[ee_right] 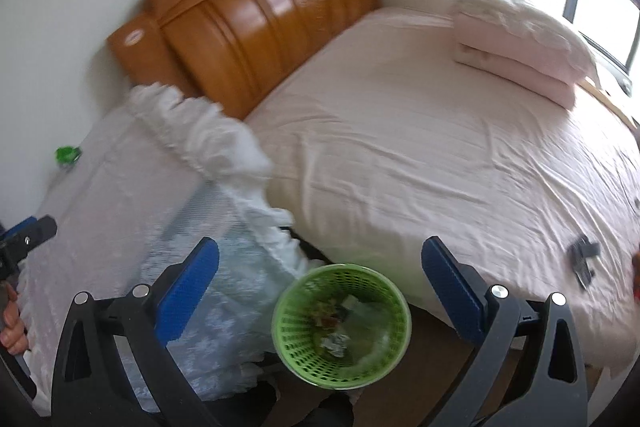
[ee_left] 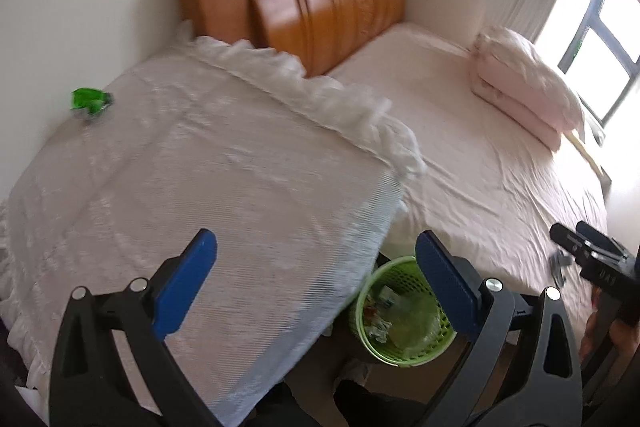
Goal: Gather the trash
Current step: 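Move both tools back over the bed toward the green wrapper, then grasp the green wrapper with the right tool and lift it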
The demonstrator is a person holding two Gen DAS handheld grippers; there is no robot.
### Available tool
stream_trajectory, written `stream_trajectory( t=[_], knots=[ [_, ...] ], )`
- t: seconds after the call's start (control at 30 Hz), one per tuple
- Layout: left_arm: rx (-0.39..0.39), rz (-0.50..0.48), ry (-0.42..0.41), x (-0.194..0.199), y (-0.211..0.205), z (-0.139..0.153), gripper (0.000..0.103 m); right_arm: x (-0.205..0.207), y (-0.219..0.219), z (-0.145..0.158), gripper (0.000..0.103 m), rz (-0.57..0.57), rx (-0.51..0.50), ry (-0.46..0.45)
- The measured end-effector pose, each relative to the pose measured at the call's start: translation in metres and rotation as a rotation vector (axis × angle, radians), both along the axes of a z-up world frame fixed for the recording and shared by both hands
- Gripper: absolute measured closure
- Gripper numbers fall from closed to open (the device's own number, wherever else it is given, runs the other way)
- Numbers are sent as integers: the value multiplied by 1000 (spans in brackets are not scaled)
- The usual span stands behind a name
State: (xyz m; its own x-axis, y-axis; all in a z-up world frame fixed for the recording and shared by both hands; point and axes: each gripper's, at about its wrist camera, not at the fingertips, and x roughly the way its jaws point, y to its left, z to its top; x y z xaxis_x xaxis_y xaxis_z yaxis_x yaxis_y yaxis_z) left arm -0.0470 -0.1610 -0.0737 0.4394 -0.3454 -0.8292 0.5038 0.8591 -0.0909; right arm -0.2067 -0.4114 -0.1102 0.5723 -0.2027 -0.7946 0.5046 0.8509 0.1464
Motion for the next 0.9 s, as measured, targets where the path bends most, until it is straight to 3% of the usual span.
stream_trajectory(
  t=[0.3,0.63,0.9],
  knots=[
    [-52,223,-41,46,95,16,8,93,75,10,3,229,38,-8],
    [23,428,-93,127,219,12,8,267,204,6,3,556,80,6],
    [27,515,-78,184,282,-5,8,417,290,-11,3,648,200,26]
  ],
)
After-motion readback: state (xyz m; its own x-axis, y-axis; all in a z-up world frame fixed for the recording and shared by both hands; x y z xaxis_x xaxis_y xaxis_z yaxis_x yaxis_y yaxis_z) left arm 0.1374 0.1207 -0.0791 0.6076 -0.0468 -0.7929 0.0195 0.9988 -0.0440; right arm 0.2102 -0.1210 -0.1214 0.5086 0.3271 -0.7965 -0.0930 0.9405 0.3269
